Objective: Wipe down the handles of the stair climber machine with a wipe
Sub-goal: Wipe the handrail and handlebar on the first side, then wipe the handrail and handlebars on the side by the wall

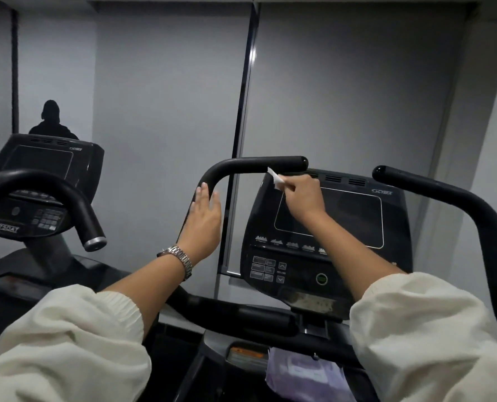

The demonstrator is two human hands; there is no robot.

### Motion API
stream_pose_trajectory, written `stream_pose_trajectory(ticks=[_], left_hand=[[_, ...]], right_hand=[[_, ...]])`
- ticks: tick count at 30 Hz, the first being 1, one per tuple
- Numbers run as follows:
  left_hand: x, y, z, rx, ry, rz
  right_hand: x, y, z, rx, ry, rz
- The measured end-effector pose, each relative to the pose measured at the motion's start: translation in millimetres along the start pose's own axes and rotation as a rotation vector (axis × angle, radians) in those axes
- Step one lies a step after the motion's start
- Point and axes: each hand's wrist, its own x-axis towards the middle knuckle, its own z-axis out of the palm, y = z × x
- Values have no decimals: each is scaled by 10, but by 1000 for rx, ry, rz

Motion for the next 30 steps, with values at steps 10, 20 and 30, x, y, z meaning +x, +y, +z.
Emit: stream_pose_trajectory(ticks=[10, 20, 30], left_hand=[[-1212, 413, -708, -784, -235, -84], [-2755, 410, -1223, -869, -371, -242], [-3708, 828, -1719, -1060, -429, -460]], right_hand=[[-1466, -548, 62, 1090, -307, 868], [-3083, -1442, -350, 1097, -378, 1082], [-4144, -2015, -1141, 936, -283, 1037]])
